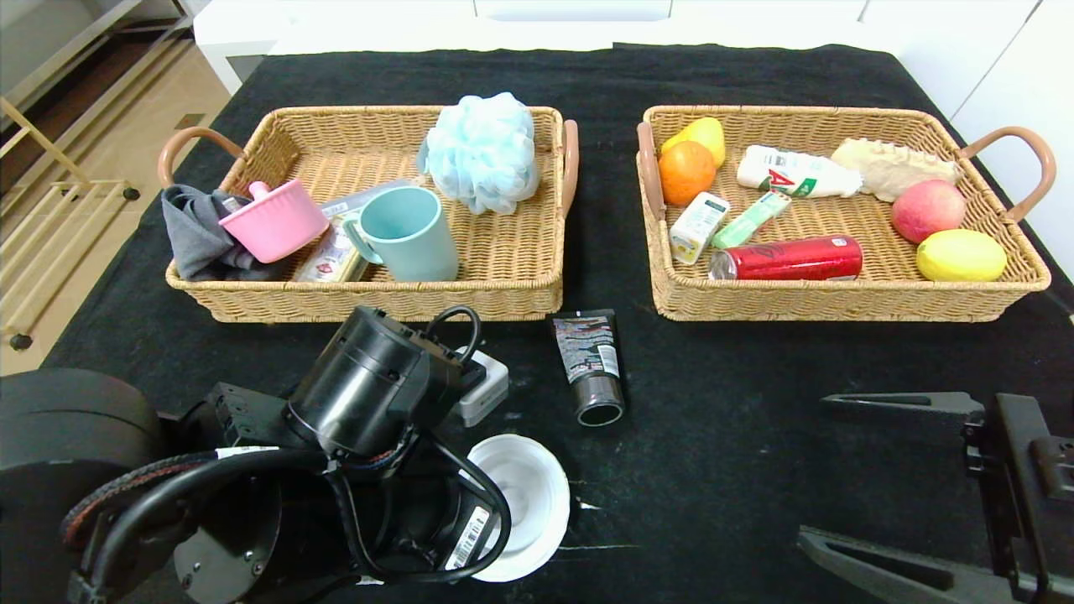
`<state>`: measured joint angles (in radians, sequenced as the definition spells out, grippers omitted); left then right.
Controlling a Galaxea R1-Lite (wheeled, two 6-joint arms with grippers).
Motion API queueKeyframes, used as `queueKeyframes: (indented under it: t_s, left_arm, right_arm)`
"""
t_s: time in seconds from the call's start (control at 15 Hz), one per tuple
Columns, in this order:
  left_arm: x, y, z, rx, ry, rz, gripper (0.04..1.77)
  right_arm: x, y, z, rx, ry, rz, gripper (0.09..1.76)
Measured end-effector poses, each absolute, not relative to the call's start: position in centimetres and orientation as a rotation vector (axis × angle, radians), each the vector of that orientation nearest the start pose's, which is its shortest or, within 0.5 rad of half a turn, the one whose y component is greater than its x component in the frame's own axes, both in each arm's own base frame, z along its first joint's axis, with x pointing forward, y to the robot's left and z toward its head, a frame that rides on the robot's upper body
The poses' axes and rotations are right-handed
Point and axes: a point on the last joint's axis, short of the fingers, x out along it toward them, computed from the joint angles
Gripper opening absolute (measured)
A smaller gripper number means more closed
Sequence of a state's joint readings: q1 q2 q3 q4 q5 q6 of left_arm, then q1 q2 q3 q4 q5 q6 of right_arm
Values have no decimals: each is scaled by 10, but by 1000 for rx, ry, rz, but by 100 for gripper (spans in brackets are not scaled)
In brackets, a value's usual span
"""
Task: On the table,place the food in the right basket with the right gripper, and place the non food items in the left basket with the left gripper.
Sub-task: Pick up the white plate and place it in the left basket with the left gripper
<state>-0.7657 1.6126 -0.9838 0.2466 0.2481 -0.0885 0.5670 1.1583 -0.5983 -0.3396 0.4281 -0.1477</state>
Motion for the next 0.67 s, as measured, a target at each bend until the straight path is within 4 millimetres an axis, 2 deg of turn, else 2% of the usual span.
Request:
queueKeyframes:
  t_s: [0.33, 0.67]
  left_arm:
    - [194, -178, 180, 346, 794, -447, 51]
    - [188, -173, 190, 291, 778, -447, 49]
  right_arm:
    - [135, 97, 224, -151, 156, 1006, 171]
    - [135, 97, 224, -151, 157, 1006, 171]
